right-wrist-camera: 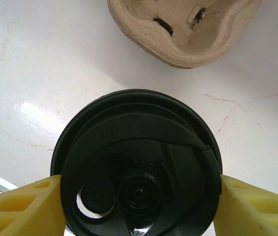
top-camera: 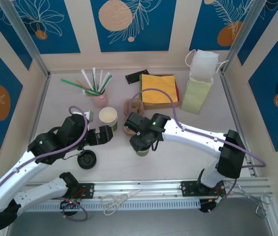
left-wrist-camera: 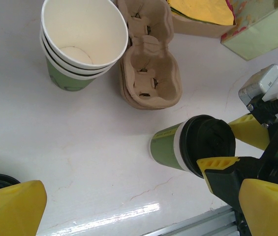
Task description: Pack the takeout coffee
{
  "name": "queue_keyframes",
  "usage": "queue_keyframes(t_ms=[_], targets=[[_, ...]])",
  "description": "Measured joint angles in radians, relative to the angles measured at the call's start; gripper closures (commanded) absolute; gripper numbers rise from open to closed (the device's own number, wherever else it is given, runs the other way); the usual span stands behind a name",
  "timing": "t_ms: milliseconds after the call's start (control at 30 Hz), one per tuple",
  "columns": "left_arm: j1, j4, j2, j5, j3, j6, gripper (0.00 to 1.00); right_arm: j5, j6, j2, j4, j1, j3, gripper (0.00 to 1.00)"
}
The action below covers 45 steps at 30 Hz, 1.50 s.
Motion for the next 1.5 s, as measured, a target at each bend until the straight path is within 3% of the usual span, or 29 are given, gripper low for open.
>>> queue_keyframes(t_ms=[1500], targets=[[0.0,0.0,0.002,0.001,0.0,0.0,0.0,0.025,0.001,0.005,0.0,0.009,-0.014,0.3]])
